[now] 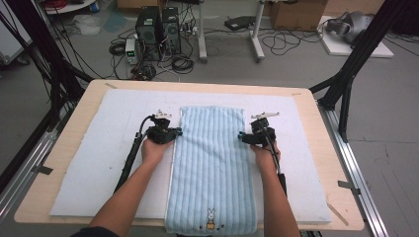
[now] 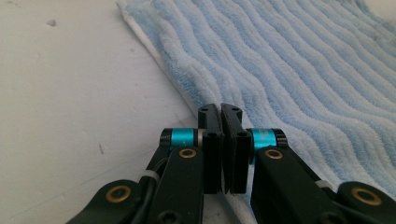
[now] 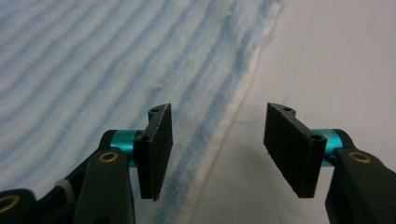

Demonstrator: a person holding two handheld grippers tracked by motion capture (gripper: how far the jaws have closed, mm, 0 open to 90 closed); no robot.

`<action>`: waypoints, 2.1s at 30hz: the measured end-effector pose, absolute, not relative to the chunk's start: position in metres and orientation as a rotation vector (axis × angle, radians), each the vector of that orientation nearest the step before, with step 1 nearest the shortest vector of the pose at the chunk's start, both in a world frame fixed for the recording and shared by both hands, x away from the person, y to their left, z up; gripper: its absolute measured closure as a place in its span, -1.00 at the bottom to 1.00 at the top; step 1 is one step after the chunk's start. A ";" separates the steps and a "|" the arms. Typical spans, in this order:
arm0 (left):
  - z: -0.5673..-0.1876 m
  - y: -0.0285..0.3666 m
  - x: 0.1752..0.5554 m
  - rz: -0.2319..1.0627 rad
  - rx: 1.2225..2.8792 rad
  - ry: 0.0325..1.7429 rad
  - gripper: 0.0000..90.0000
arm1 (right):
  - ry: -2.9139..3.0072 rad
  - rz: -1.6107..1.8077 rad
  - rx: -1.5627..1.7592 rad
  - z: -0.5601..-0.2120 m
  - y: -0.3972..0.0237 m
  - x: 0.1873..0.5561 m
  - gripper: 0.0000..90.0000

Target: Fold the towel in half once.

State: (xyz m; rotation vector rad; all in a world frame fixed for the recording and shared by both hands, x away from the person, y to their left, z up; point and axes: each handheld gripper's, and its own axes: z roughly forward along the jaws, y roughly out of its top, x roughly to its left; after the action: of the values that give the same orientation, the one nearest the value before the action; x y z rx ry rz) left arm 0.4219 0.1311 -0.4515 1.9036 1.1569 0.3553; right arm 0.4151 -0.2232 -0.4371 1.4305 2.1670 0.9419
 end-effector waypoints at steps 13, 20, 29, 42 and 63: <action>-0.441 0.143 0.415 0.324 1.839 1.127 0.93 | 2.199 0.988 1.385 -0.437 -0.219 0.406 0.92; -0.432 0.146 0.401 0.240 1.807 1.082 0.93 | 2.196 1.065 1.354 -0.429 -0.221 0.388 0.92; -0.416 0.155 0.374 0.200 1.773 1.015 0.93 | 2.191 1.133 1.271 -0.406 -0.220 0.361 0.92; -0.414 0.158 0.337 0.172 1.801 0.921 0.93 | 2.130 1.228 1.245 -0.396 -0.240 0.315 0.93; -0.438 0.157 0.289 0.168 1.880 0.900 0.68 | 2.240 1.165 1.228 -0.426 -0.245 0.258 0.88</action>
State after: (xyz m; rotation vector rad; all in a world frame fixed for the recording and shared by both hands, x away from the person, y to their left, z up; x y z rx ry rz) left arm 0.2895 0.1575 -0.4383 1.8804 0.8995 0.1680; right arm 0.2583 -0.2451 -0.4261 1.2280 2.2404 1.1651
